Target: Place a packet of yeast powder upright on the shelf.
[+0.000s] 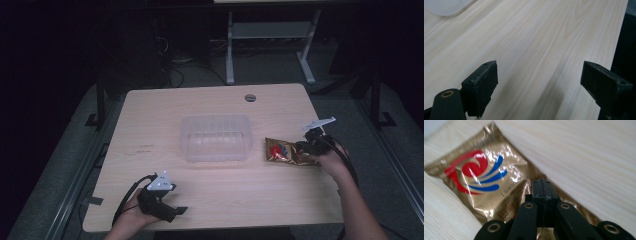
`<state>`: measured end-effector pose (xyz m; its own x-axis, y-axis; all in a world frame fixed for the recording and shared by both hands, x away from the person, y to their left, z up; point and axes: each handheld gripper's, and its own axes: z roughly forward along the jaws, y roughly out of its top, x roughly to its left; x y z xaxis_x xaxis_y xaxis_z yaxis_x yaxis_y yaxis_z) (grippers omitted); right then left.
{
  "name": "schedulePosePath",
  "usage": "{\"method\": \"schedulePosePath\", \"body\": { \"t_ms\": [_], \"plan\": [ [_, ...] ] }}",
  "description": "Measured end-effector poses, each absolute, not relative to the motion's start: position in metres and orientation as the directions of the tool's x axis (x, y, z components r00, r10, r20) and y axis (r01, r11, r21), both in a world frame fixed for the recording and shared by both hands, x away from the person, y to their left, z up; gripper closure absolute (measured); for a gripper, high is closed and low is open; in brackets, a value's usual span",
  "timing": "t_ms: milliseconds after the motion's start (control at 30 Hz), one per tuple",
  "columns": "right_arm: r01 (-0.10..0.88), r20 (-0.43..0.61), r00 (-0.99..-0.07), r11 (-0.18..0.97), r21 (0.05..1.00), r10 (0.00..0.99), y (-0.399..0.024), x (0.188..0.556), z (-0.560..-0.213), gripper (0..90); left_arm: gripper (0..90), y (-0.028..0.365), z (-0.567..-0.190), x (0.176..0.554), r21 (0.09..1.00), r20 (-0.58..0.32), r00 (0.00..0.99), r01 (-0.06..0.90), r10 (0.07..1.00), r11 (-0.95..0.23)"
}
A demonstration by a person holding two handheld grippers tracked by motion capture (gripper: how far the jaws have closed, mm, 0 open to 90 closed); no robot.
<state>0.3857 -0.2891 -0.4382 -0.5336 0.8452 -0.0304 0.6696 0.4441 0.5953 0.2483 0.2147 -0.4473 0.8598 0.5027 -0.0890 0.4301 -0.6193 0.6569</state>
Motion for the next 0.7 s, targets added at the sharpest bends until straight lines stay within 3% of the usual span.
{"method": "schedulePosePath", "body": {
  "t_ms": [333, 700],
  "plan": [
    [0.679, 0.003, -0.574, 0.474, 0.561, 0.819, -0.28, 0.387, -0.452, 90.0, 13.7, 0.215, -0.448, 0.248, 0.656, -0.089, 0.863, 0.427, 0.498, -0.623],
    [0.631, 0.074, -0.689, 0.547, 0.55, 0.721, -0.261, 0.382, -0.452, 90.0, 13.7, 0.214, -0.447, 0.248, 0.655, -0.09, 0.866, 0.423, 0.491, -0.626]
  ]
}}
